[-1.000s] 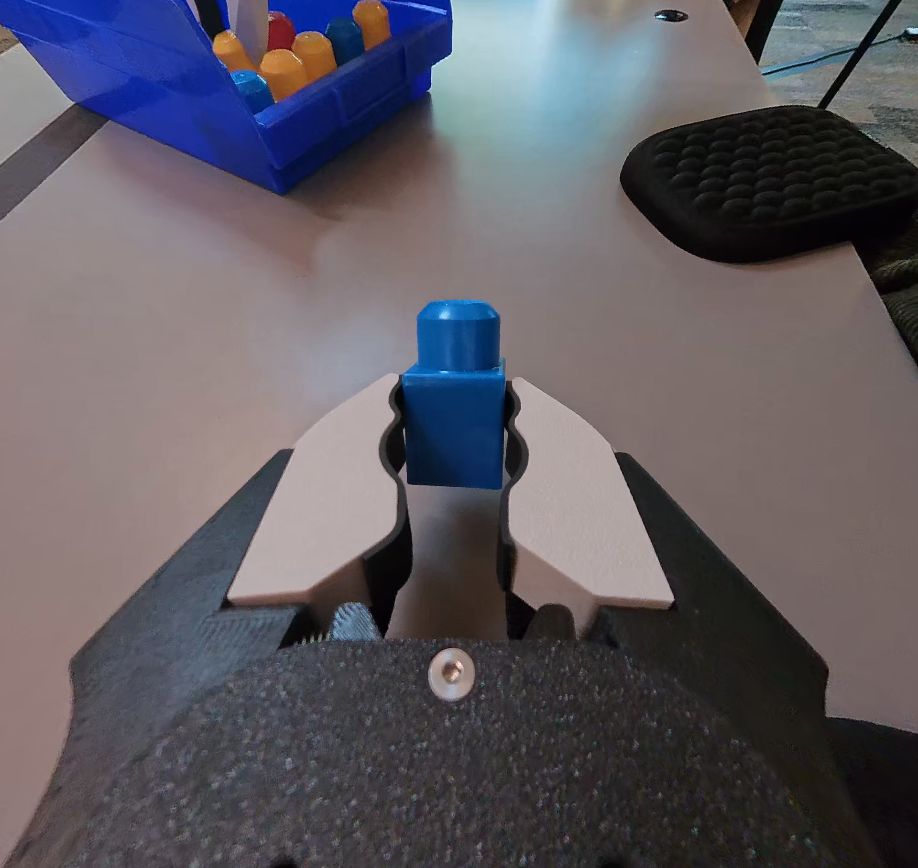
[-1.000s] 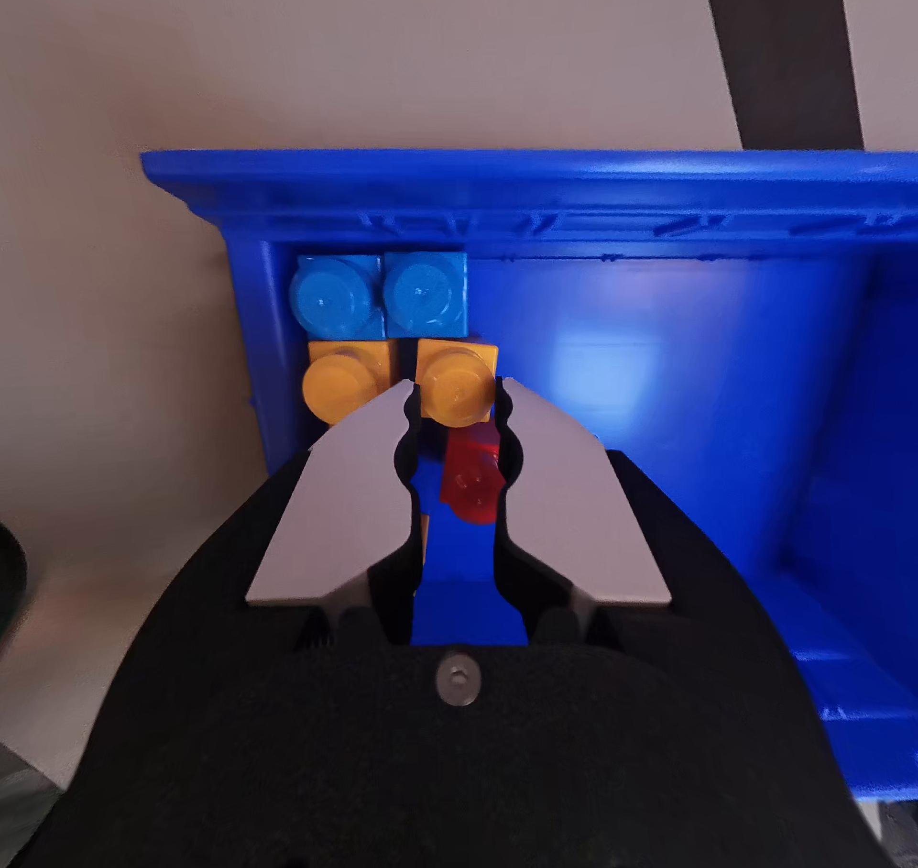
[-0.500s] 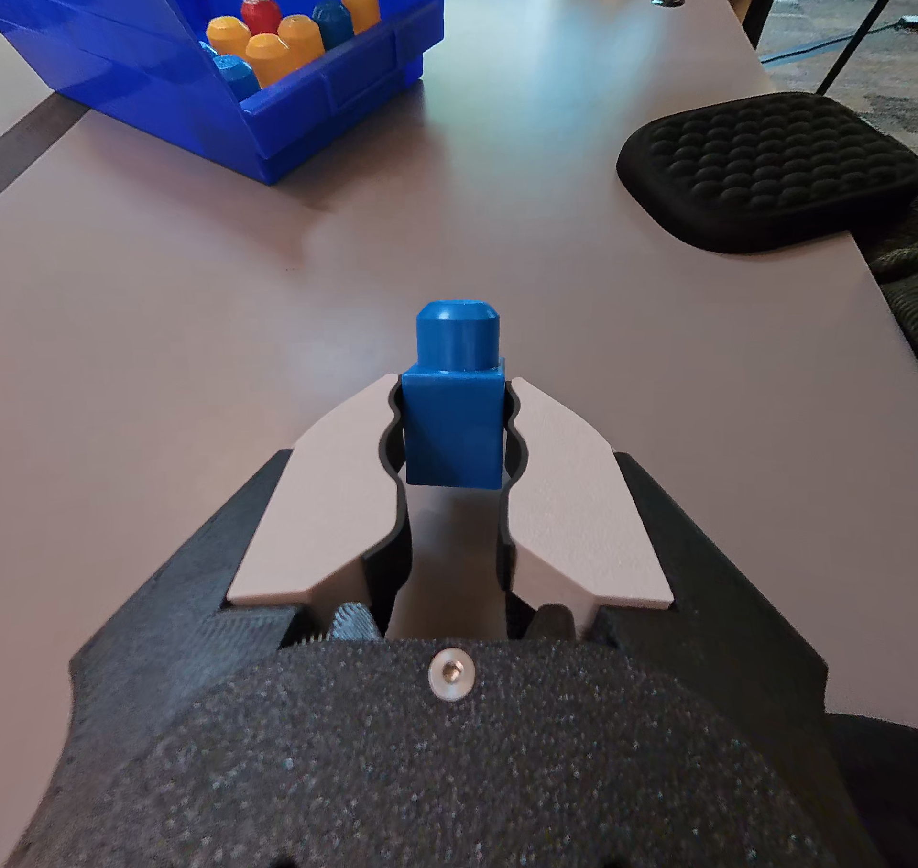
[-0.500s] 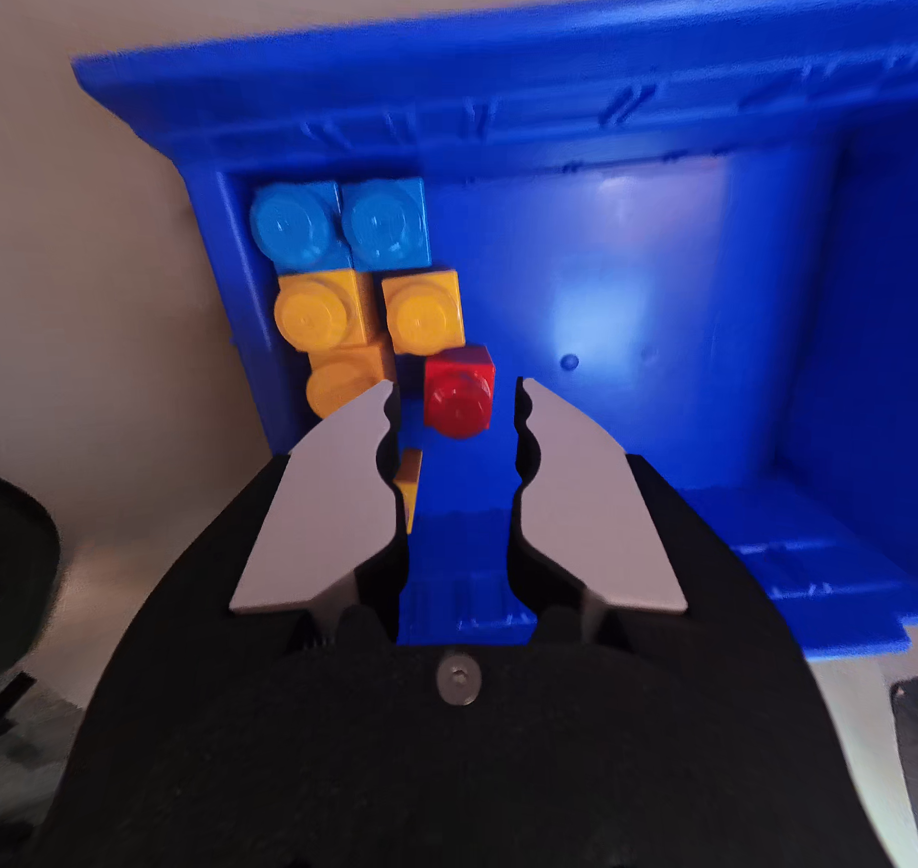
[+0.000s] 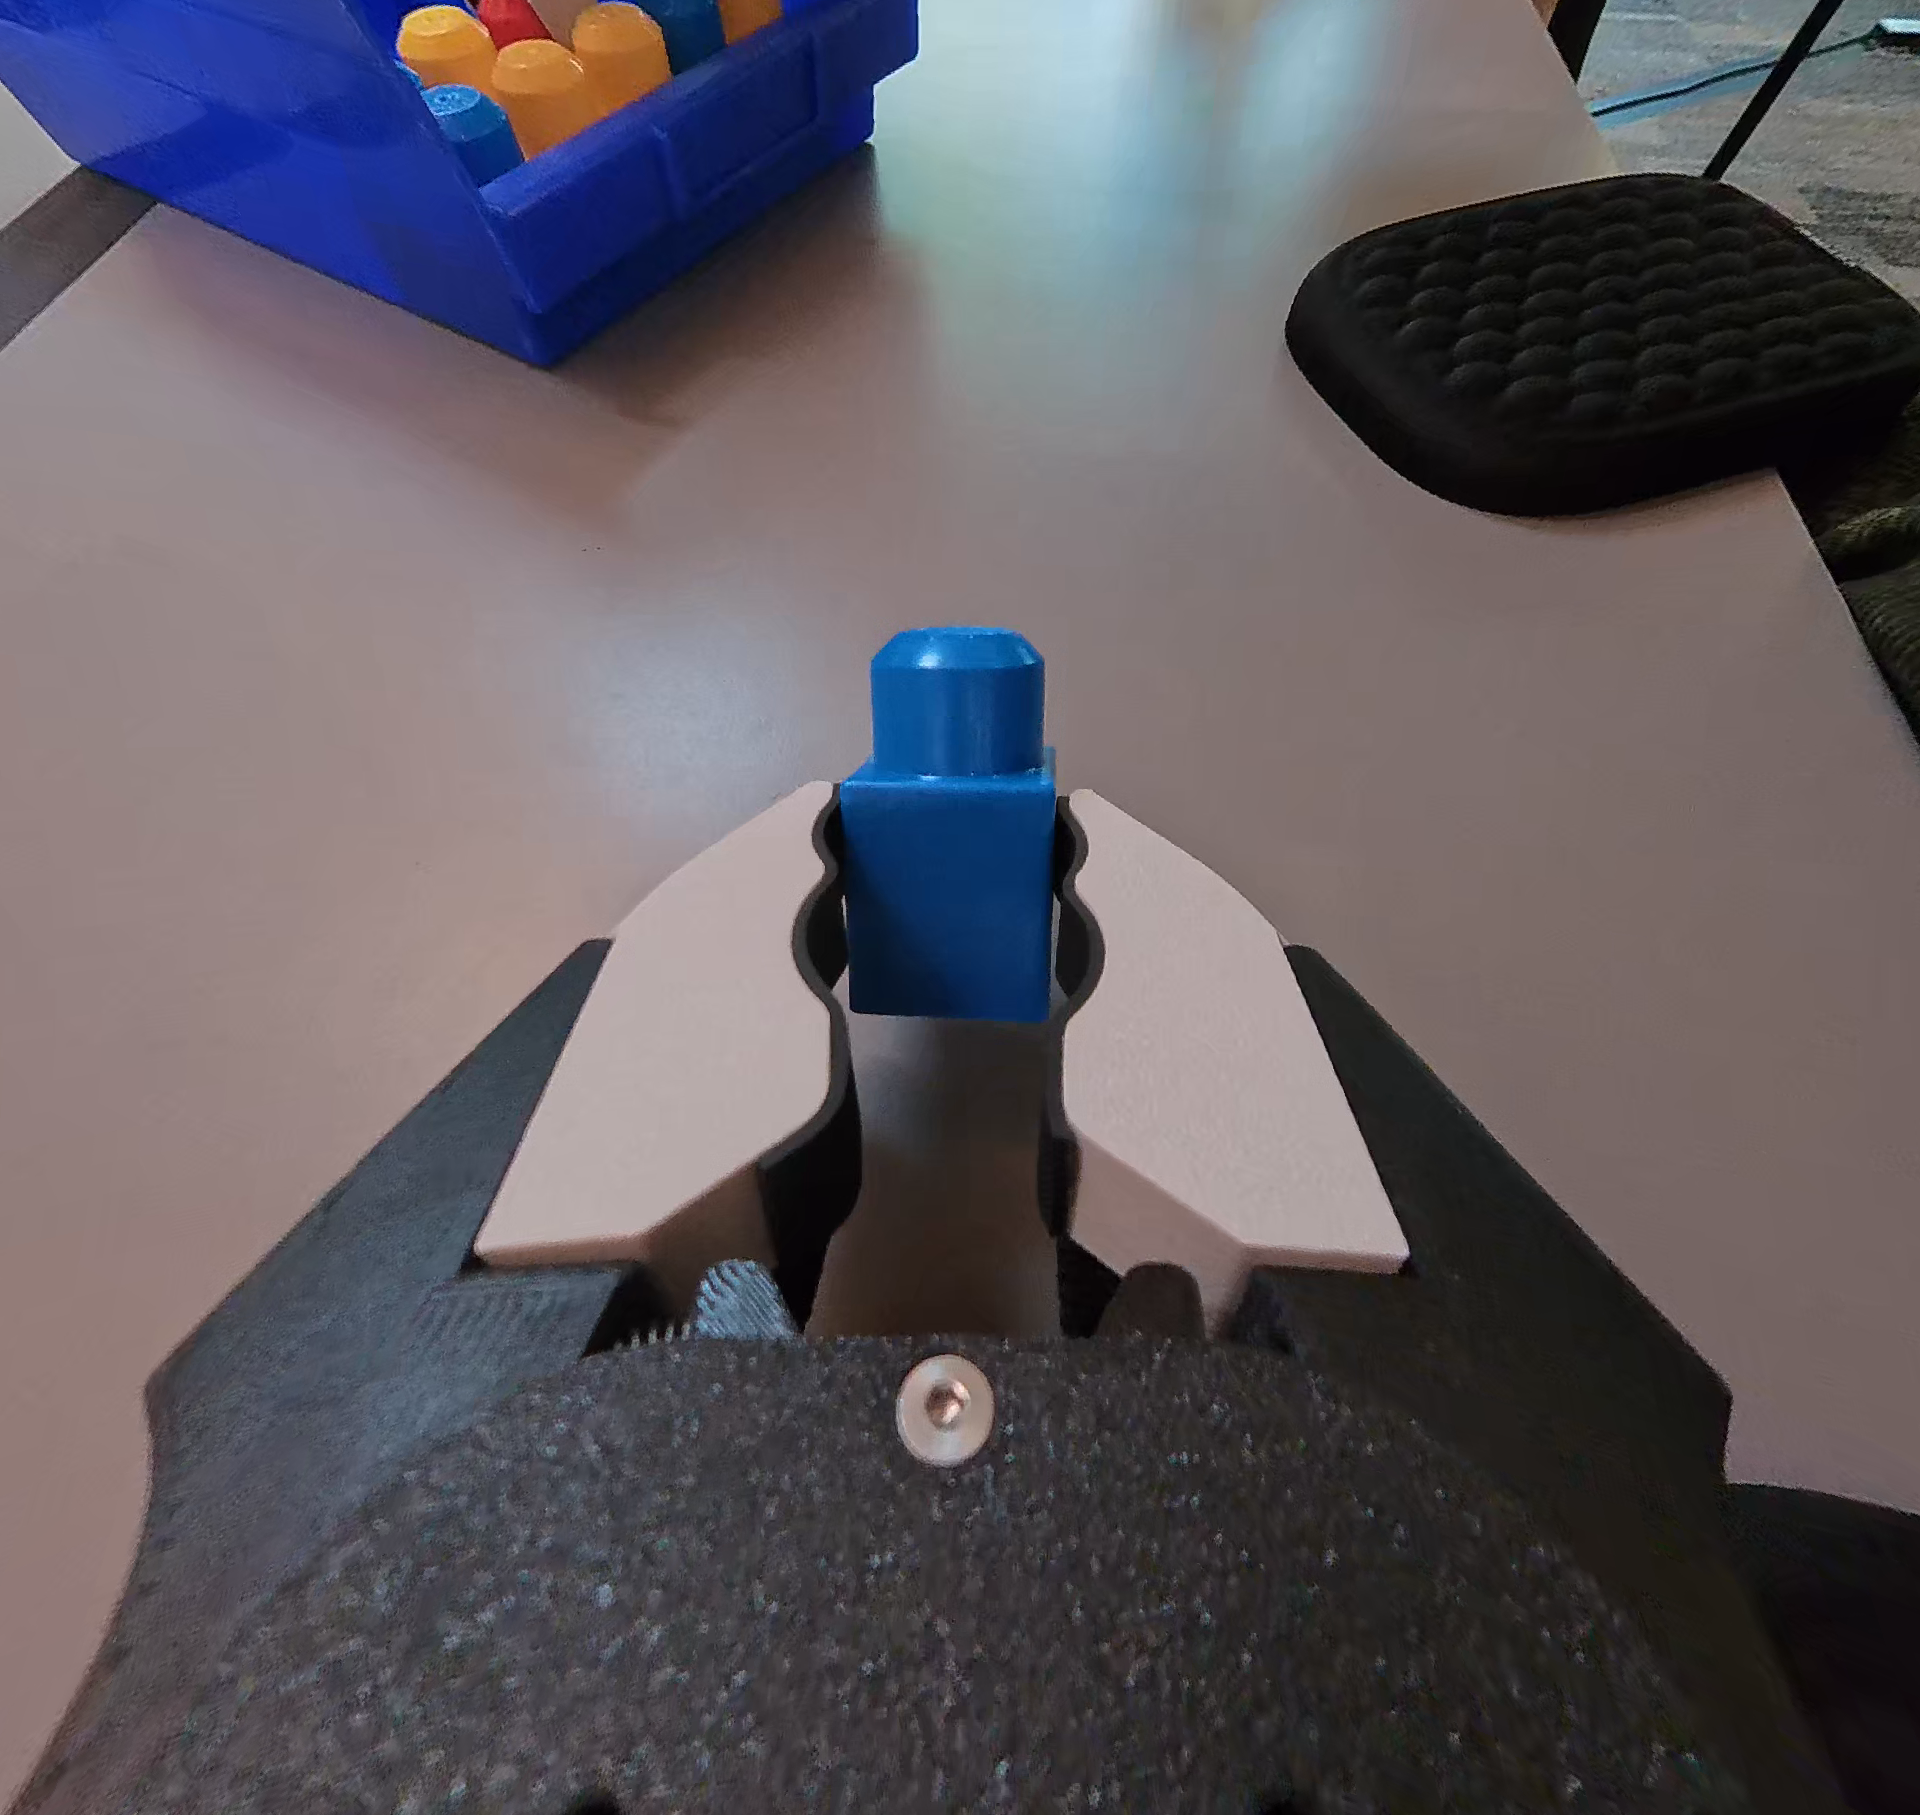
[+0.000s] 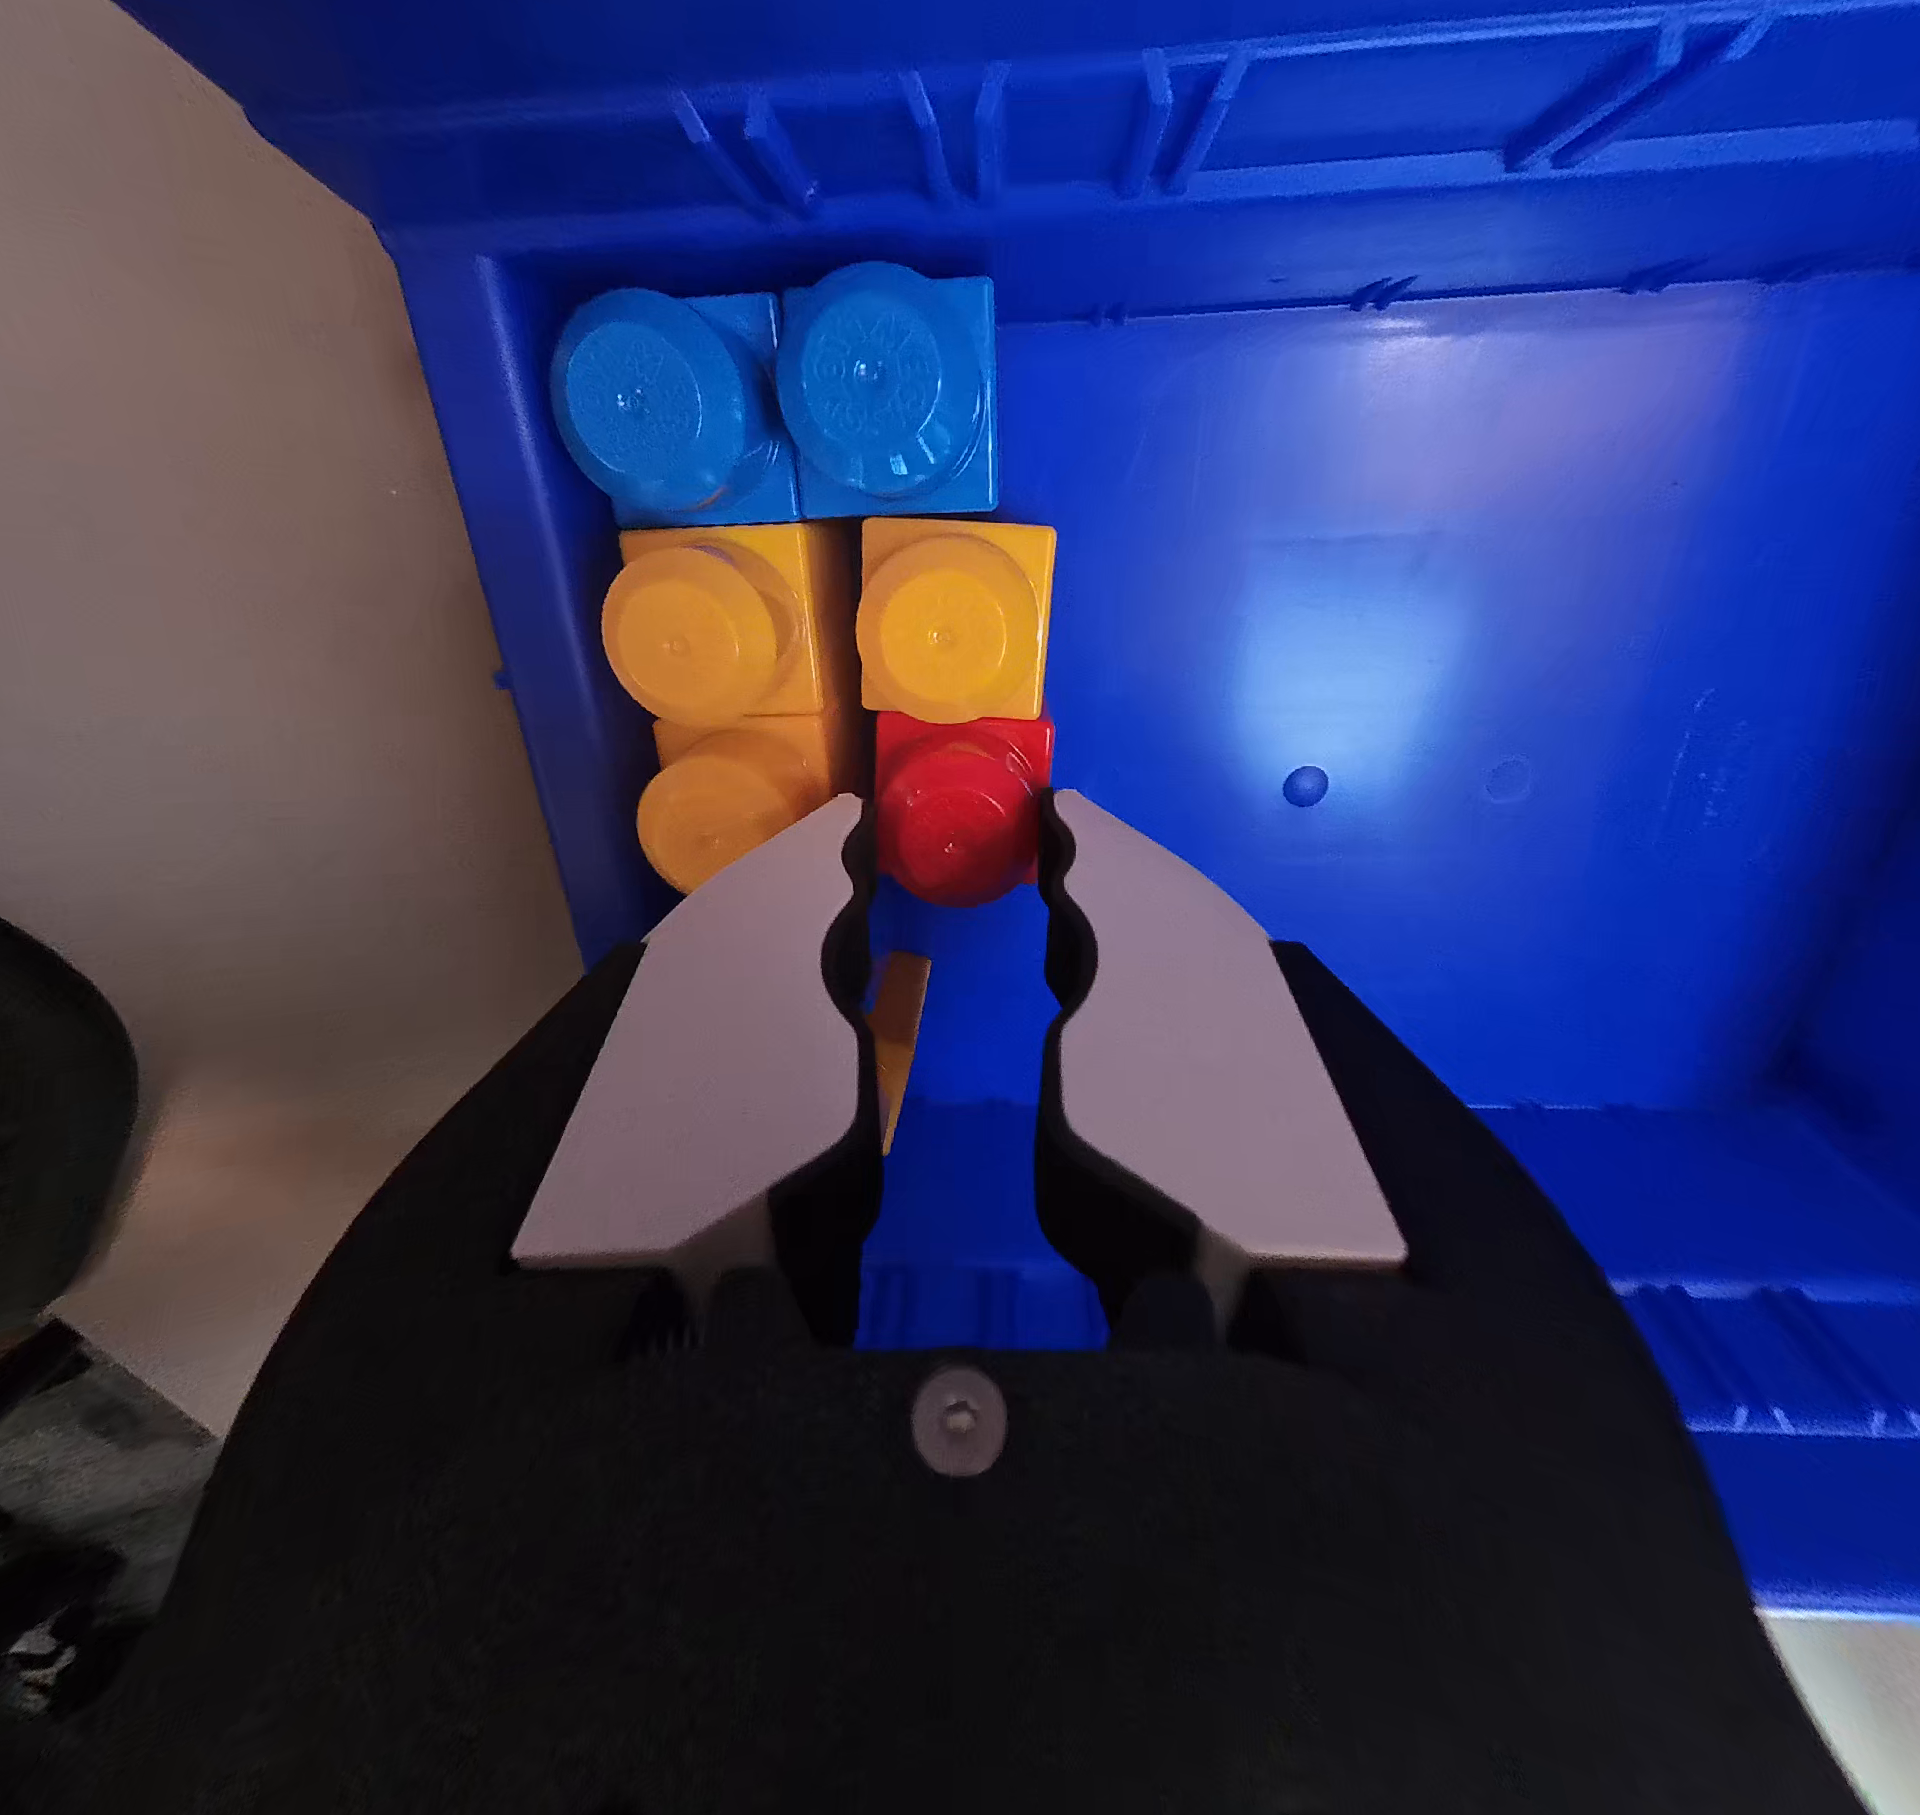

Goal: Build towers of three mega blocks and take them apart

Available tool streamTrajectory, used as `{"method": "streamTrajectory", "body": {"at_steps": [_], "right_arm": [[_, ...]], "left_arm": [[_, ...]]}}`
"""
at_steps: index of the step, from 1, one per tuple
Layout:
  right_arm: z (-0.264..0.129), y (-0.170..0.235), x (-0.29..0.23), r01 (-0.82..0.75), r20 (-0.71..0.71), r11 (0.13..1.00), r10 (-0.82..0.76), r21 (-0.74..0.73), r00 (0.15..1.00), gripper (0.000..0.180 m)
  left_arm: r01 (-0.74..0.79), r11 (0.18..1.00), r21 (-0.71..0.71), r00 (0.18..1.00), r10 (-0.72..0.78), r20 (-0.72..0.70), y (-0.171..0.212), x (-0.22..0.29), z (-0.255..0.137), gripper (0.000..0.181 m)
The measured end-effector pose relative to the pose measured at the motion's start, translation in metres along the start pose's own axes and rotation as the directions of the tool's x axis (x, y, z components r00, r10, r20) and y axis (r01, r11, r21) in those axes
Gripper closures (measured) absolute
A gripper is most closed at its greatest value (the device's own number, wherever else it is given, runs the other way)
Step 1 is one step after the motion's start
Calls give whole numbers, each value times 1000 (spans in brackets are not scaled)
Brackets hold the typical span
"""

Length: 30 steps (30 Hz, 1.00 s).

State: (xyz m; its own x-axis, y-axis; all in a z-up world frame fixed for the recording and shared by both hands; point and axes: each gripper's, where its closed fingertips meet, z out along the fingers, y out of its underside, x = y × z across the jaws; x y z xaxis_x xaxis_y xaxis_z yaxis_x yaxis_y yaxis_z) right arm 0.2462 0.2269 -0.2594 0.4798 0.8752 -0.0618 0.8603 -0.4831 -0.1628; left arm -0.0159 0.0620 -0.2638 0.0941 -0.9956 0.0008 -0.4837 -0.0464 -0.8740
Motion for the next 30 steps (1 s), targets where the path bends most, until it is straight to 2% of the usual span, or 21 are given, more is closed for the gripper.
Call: {"method": "streamTrajectory", "body": {"at_steps": [7,10,12,15,21,23,25,27,30], "right_arm": [[-17,-2,3,-7,-38,999,9,54,999,146],[-43,-27,-6,33,-78,982,-19,186,997,146],[-58,-55,-37,111,-74,945,-93,307,993,147],[-62,-91,-110,261,-60,861,-262,436,963,144],[-29,-135,-248,402,-56,676,-471,618,880,143],[-23,-146,-271,396,-61,634,-482,665,874,144],[-16,-151,-279,394,-69,631,-475,668,877,149],[-20,-154,-284,406,-90,598,-486,691,869,152],[-27,-149,-284,423,-87,611,-500,670,861,152]], "left_arm": [[-1,1000,14,1000,1,9,-3,-1,-1,144],[-3,1000,30,1000,3,16,-6,-2,-2,144],[-9,999,46,1000,8,22,-9,-2,-2,144],[-29,996,88,999,25,38,-18,-1,-5,144],[-92,978,188,994,79,75,-42,5,-13,144],[-106,976,188,992,92,83,-43,7,-13,144],[-110,977,185,991,92,99,-43,5,-13,144],[-94,974,206,995,83,63,-45,9,-14,144],[-103,973,206,993,88,81,-48,9,-13,144]]}}
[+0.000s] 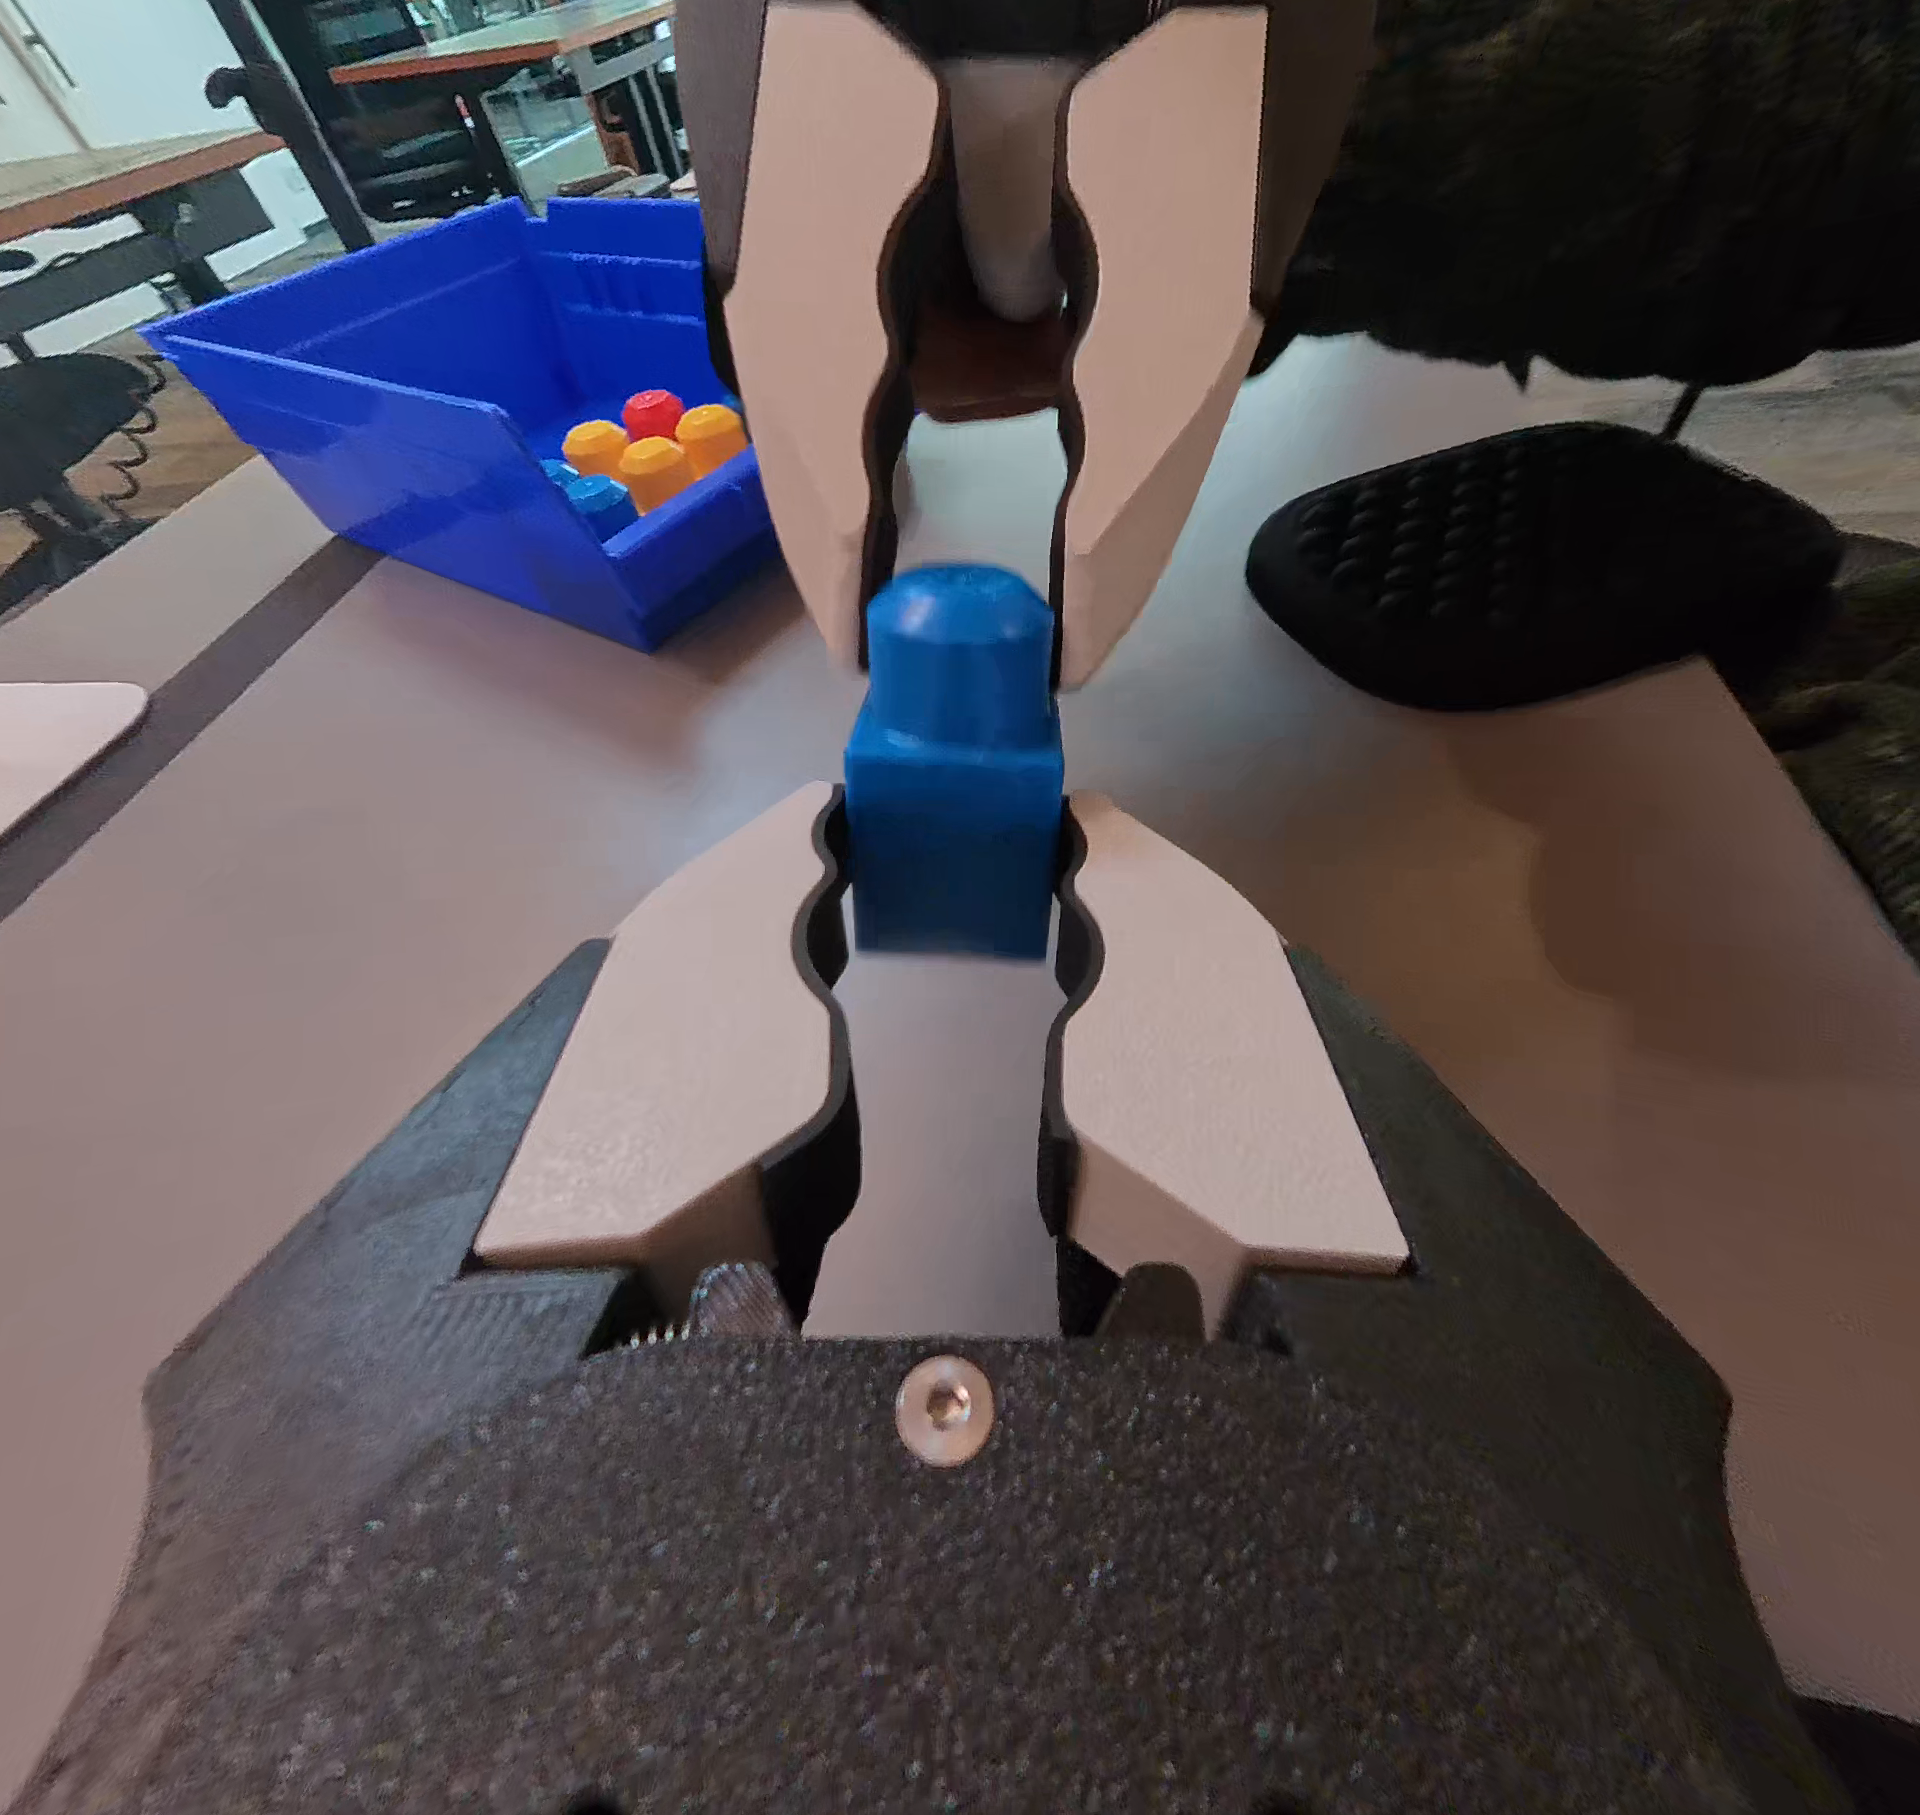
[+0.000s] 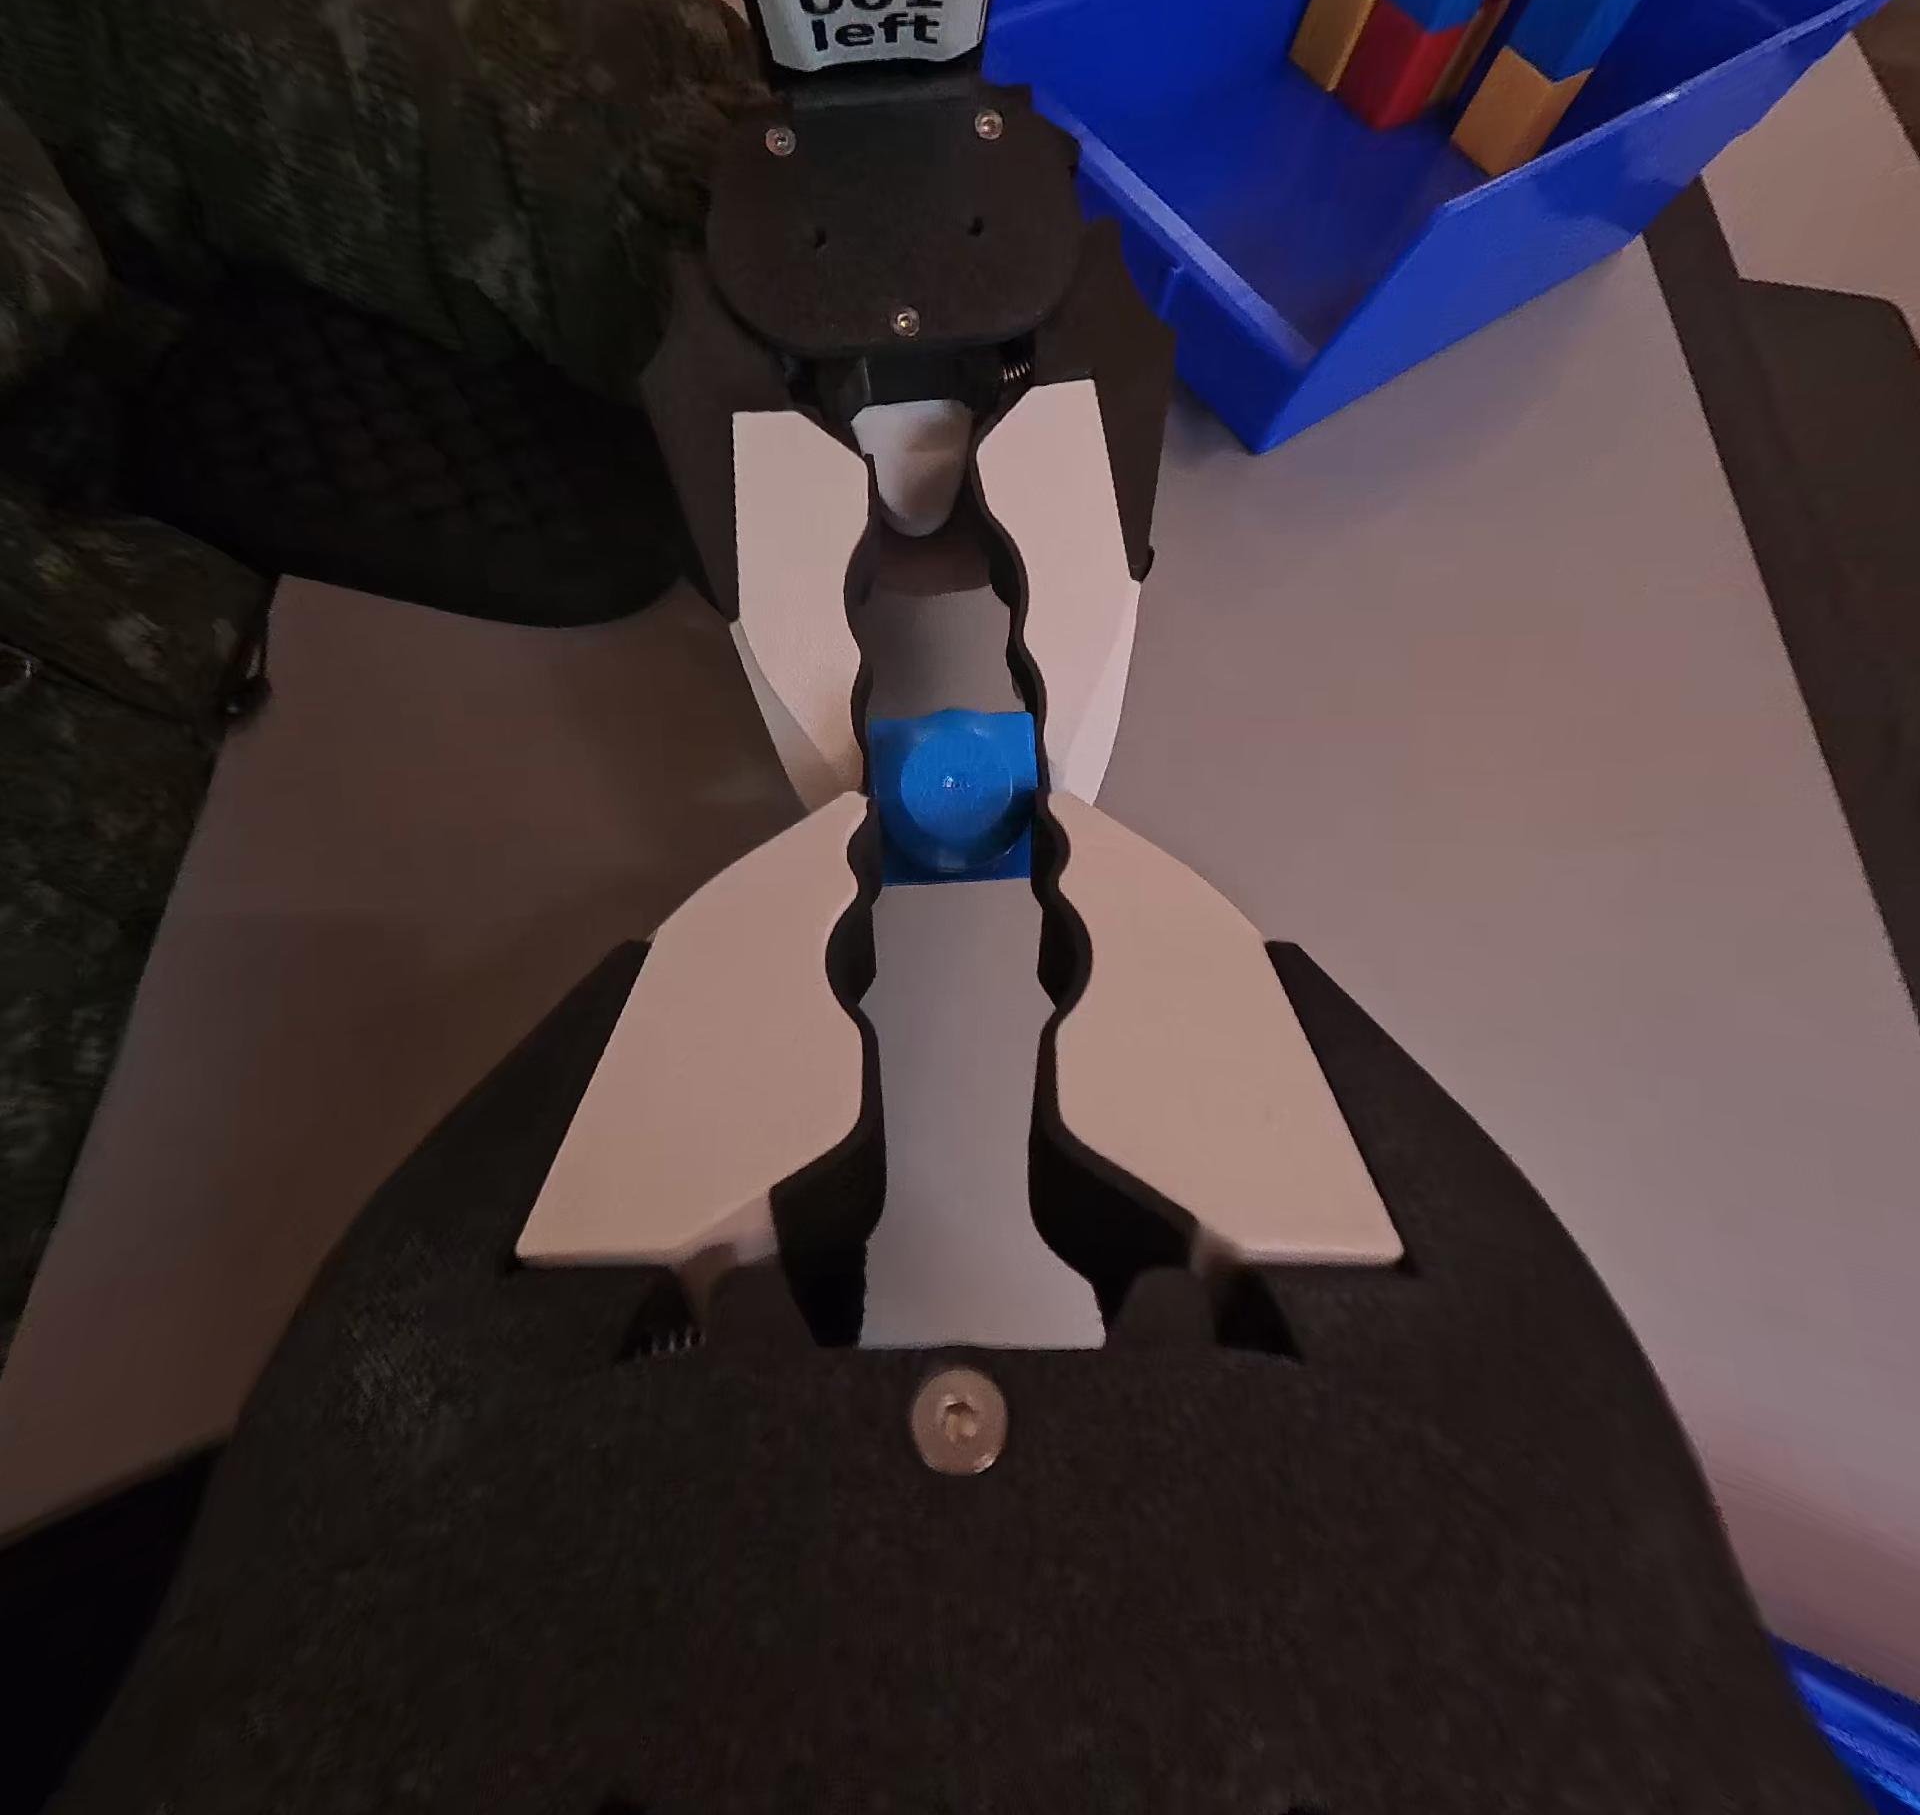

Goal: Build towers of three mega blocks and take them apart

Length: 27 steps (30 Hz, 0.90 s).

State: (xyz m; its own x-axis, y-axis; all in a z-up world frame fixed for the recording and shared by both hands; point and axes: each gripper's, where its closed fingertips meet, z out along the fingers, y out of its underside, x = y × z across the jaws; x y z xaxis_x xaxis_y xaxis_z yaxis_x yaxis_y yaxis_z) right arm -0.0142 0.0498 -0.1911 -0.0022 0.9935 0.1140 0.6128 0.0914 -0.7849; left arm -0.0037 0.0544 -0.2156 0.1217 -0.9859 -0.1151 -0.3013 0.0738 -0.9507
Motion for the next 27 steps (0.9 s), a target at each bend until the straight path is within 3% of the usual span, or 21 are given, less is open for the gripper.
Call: {"method": "streamTrajectory", "body": {"at_steps": [3,6,10,13,18,27], "right_arm": [[-29,-1,17,12,-50,999,-14,-43,999,152],[-84,14,72,-24,-250,988,-15,-153,968,152],[-172,95,158,-269,-518,875,25,-402,855,152],[-209,172,182,-480,-589,731,133,-485,797,152],[-203,233,179,-584,-548,665,302,-465,780,151],[-181,244,159,-598,-440,659,417,-456,795,151]], "left_arm": [[9,1000,-12,998,-8,69,5,-14,-3,150],[56,998,-13,993,-54,108,8,-26,-8,168],[57,998,-12,988,-55,144,8,-32,-10,181],[49,999,-15,988,-46,146,8,-32,-11,181],[62,998,-28,989,-57,137,13,-33,-10,181],[60,997,-48,991,-54,119,19,-30,-8,181]]}}
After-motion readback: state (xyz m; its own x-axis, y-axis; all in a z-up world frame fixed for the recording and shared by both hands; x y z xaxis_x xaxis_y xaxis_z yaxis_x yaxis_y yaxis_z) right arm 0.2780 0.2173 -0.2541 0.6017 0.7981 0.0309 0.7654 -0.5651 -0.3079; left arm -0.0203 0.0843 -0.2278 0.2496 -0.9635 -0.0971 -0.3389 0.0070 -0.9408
